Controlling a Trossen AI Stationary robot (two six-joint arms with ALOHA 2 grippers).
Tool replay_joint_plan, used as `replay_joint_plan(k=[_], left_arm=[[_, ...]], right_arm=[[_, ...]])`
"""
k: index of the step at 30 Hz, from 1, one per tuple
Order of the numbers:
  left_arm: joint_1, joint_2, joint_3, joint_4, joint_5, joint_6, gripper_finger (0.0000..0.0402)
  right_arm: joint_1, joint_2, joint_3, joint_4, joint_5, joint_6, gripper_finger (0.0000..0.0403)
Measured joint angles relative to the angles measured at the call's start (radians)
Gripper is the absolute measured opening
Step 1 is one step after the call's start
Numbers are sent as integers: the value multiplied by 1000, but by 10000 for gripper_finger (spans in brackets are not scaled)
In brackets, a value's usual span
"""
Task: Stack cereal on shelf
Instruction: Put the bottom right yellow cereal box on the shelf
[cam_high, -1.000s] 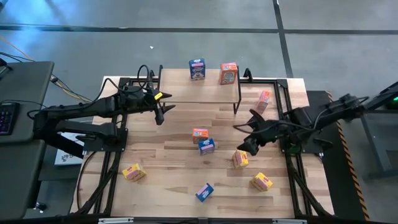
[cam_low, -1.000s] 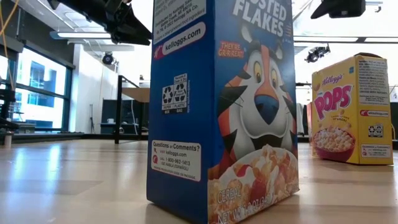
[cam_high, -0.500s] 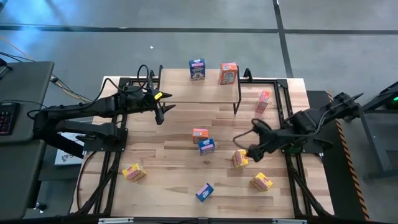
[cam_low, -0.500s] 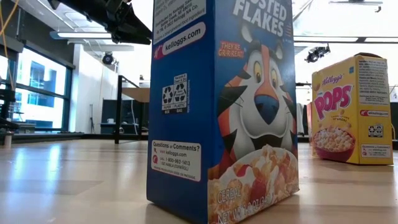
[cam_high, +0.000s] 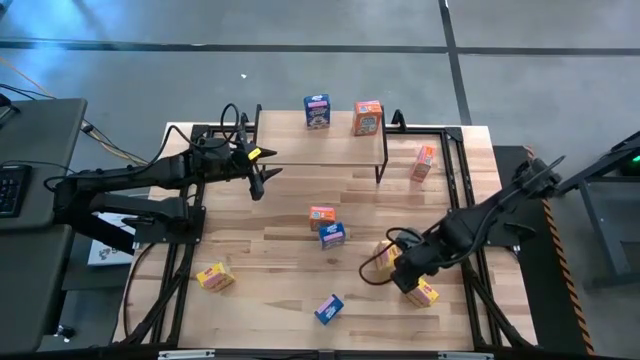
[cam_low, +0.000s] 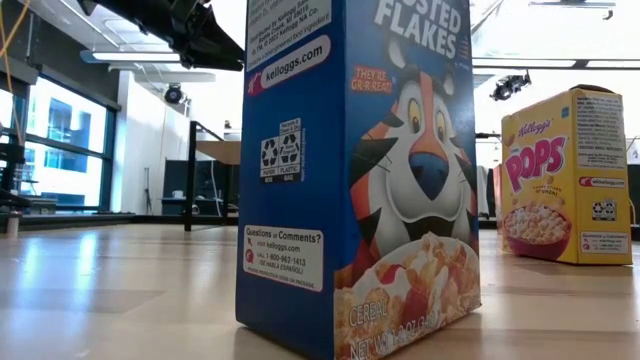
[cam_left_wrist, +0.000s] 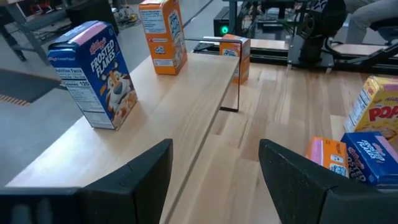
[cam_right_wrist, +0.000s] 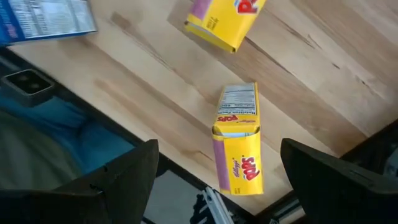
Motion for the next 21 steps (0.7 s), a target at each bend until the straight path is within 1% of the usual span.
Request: replay_joint_plan(k=[7, 11, 14, 21], left_arm=[[0, 0, 0, 22, 0, 1, 230], [0, 0, 0, 21, 0, 1, 230], [0, 0, 0, 21, 0, 4, 230], [0, 0, 0, 21, 0, 9, 230]], right_arm=[[49, 35, -1, -30, 19, 50, 330], [85, 35, -1, -34, 75, 108, 330], [112, 35, -1, -34, 96, 142, 330], [152, 40, -1, -34, 104, 185, 330]])
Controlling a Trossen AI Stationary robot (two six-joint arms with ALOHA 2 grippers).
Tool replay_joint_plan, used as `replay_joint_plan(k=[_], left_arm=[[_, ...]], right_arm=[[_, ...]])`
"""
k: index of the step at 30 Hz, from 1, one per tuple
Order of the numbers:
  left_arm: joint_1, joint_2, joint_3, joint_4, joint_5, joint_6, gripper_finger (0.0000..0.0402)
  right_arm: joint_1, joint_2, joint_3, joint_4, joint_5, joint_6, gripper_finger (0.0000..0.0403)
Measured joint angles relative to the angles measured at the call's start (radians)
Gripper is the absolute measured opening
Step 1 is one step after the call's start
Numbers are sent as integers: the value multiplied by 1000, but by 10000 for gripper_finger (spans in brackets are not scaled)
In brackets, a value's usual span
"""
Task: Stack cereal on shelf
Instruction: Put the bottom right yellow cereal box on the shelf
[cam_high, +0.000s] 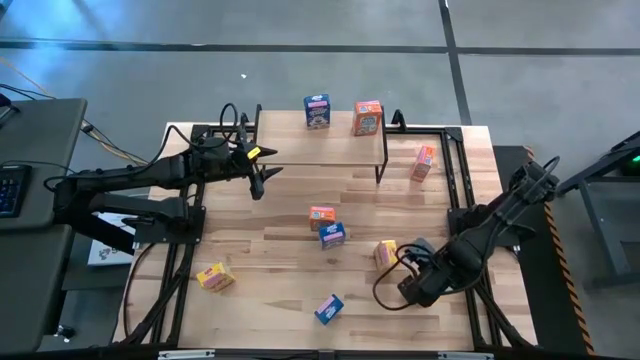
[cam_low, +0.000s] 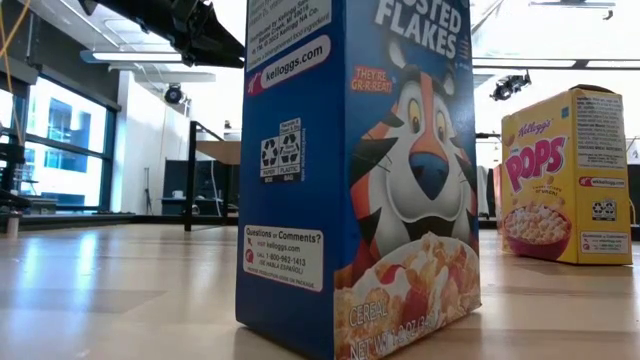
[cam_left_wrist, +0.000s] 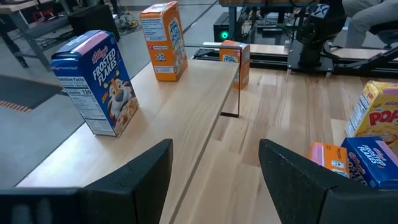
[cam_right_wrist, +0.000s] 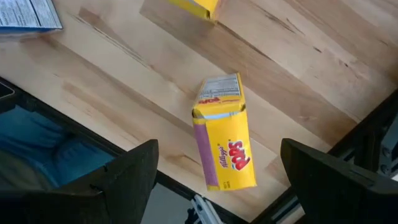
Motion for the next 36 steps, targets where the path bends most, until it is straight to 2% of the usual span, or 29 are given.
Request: replay_joint_plan(k=[12, 22, 36], left_arm=[[0, 0, 0, 6, 0, -17, 230], [0, 0, 0, 23, 4, -17, 232], [0, 0, 0, 20, 8, 27, 287]], right_arm=[[9, 106, -1, 0, -59, -16, 330], [18, 165, -1, 24, -64, -27, 330], [40, 230, -1, 43, -101, -24, 330]])
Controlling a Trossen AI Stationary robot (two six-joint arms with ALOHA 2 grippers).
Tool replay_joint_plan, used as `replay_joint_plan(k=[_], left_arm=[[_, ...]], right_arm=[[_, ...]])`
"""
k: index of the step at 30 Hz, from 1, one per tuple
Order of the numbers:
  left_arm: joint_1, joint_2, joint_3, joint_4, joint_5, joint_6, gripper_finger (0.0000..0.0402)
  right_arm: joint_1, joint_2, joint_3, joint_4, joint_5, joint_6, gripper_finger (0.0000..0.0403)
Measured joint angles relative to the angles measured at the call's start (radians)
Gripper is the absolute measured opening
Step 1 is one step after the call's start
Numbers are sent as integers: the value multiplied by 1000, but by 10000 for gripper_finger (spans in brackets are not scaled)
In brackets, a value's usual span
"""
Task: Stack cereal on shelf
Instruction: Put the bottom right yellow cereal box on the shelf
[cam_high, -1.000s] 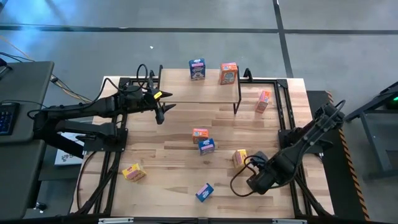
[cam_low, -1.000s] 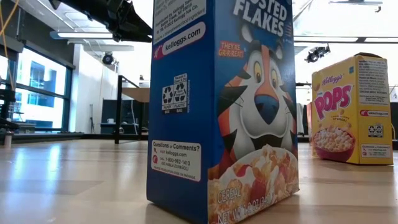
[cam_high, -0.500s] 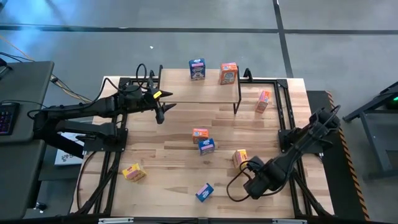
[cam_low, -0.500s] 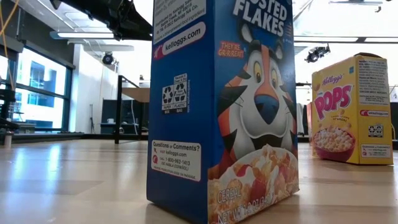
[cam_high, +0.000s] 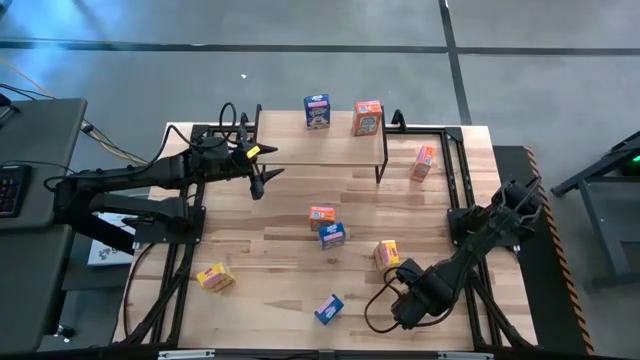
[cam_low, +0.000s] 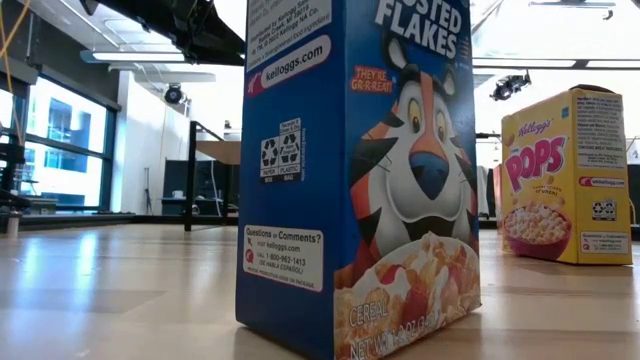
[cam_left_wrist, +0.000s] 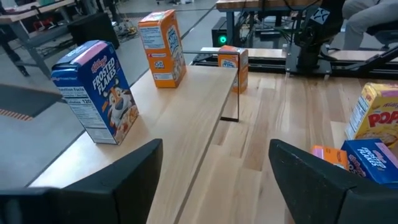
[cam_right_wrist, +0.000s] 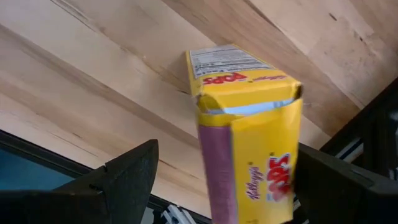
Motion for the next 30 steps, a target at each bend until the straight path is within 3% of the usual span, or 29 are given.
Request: replay_joint_plan(k=[13, 30], left_arm=[[53, 0, 0, 15, -7, -25, 308], [53, 0, 0, 30, -4, -25, 308]], right_arm=[[0, 0, 0, 6, 8, 0, 324], [0, 0, 0, -3, 3, 0, 212]])
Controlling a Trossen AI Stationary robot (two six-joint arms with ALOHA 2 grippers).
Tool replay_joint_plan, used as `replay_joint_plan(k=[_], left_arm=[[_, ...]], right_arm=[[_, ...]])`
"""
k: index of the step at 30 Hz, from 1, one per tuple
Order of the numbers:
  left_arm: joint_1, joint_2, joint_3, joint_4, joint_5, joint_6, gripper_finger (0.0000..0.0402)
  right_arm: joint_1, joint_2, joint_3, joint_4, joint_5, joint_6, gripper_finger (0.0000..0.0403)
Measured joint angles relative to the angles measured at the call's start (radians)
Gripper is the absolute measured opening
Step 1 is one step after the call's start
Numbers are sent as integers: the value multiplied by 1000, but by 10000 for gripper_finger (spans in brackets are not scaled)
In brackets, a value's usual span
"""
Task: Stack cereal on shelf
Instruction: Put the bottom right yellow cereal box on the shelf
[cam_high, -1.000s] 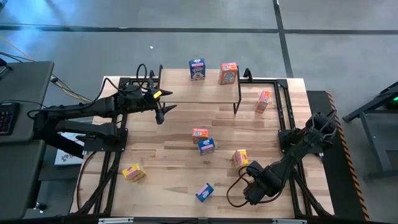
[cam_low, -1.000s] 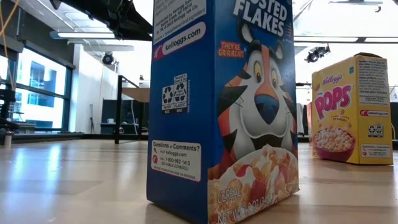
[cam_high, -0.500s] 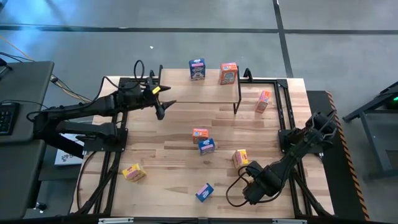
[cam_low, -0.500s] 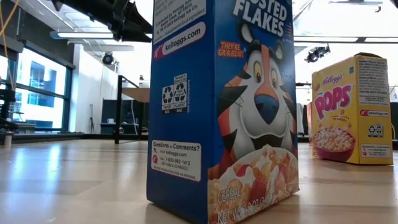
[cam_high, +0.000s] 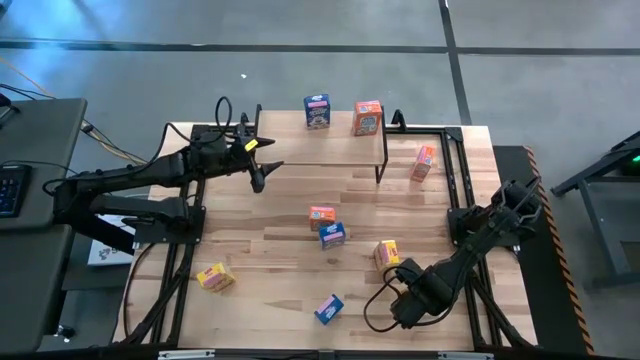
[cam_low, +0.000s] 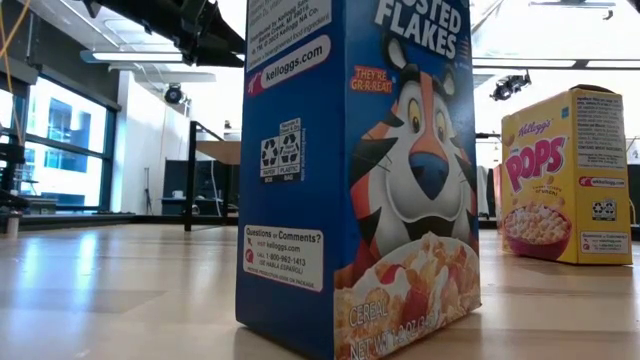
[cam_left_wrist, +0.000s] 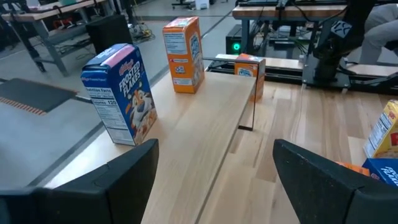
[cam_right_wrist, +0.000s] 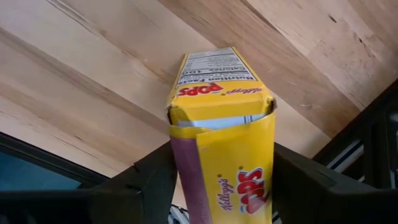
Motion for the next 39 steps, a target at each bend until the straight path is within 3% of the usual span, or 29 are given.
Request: replay_joint_plan(k=[11, 26, 39], left_arm=[[0, 0, 0, -6, 16, 0, 308], [-7, 0, 0, -4, 195, -8, 308], [-100, 5, 0, 32, 233, -29, 308]], right_arm=[[-3, -2, 40, -45, 1, -43, 184], [-6, -3, 344, -332, 23, -66, 183], [-87, -8, 574, -328, 256, -434, 183]])
